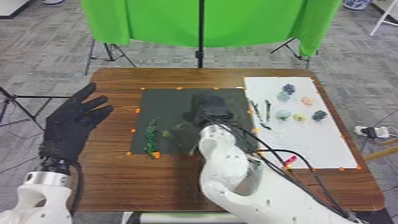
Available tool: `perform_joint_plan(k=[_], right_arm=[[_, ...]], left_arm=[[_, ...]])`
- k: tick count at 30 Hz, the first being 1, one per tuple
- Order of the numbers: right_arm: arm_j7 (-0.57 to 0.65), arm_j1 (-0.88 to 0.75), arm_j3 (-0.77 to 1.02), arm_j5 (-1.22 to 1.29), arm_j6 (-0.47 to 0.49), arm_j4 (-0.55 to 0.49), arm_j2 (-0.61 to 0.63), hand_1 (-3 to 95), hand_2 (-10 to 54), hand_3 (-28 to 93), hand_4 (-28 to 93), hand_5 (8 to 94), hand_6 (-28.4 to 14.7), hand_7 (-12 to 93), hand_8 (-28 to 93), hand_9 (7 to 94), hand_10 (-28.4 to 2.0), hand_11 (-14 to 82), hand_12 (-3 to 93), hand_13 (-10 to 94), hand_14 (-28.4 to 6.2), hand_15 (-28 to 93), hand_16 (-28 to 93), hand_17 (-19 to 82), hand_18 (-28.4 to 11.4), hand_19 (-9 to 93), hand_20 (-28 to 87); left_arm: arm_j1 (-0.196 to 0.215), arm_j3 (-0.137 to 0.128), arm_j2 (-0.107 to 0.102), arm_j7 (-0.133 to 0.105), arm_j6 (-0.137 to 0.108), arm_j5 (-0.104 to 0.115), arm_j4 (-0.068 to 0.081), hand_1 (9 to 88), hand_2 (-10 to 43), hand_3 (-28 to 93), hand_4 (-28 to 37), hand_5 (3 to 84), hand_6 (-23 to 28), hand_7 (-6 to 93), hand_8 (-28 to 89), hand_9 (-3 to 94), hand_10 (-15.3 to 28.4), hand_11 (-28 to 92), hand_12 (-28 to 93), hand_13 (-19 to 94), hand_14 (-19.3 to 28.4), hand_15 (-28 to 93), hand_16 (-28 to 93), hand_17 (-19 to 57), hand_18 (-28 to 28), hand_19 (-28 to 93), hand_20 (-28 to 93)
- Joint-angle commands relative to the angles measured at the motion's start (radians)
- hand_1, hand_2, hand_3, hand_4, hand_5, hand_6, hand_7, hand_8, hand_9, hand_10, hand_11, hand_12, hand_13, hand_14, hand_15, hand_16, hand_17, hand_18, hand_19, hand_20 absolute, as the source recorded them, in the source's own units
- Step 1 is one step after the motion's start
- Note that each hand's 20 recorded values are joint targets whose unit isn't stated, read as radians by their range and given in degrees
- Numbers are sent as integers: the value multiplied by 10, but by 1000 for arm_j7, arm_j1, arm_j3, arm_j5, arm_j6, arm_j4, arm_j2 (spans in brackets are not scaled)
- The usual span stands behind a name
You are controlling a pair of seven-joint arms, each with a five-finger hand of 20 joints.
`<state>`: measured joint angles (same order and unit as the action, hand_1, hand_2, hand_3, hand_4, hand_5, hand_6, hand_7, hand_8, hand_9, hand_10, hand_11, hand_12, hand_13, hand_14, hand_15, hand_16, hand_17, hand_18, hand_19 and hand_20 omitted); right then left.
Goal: Arrange flowers
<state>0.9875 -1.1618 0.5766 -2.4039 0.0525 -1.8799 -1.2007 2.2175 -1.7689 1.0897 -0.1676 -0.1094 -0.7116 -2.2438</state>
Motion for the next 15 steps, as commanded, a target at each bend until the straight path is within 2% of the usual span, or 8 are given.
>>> perform_joint_plan(k=[1, 2, 5, 10, 15], right_arm=[[113, 26, 166, 156, 2, -11, 195, 331, -39, 725, -230, 734, -48, 117, -109, 875, -160, 277, 171, 824, -113, 663, 177, 424, -284, 932, 389], [122, 25, 179, 180, 9, -8, 215, 329, -43, 728, -228, 698, -57, 114, -107, 840, -172, 272, 162, 800, -122, 659, 159, 402, -284, 929, 351], [146, 34, 201, 232, 28, 25, 253, 324, -51, 732, -228, 651, -76, 109, -105, 782, -190, 270, 156, 762, -136, 661, 147, 375, -284, 926, 304], [178, 44, 210, 300, 82, 90, 280, 318, -58, 729, -229, 595, -97, 106, -103, 734, -202, 303, 157, 722, -147, 701, 140, 359, -284, 932, 284], [180, 42, 222, 344, 124, 137, 275, 312, -69, 730, -233, 563, -111, 106, -102, 692, -212, 333, 153, 682, -156, 740, 126, 339, -284, 932, 281]], left_arm=[[31, 1, 2, -15, -17, 7, -1, 256, 58, 786, -216, 358, 83, 135, -97, 348, 207, 256, 121, 270, 284, 548, -82, -67, 284, 638, -67], [32, 0, 4, -10, -18, 6, -2, 255, 58, 786, -216, 358, 83, 134, -97, 348, 207, 256, 121, 270, 284, 549, -82, -67, 284, 639, -66], [43, 2, -1, -22, -23, 10, -3, 255, 58, 786, -218, 358, 83, 134, -97, 349, 207, 256, 122, 270, 284, 548, -82, -67, 284, 639, -66], [42, 15, -7, -35, -22, 14, 2, 255, 57, 787, -218, 358, 83, 134, -97, 349, 207, 255, 122, 270, 284, 548, -82, -67, 284, 638, -66], [39, 20, -14, -51, -32, 25, 10, 255, 57, 783, -220, 356, 82, 134, -97, 348, 206, 256, 122, 270, 284, 548, -82, -67, 284, 638, -65]])
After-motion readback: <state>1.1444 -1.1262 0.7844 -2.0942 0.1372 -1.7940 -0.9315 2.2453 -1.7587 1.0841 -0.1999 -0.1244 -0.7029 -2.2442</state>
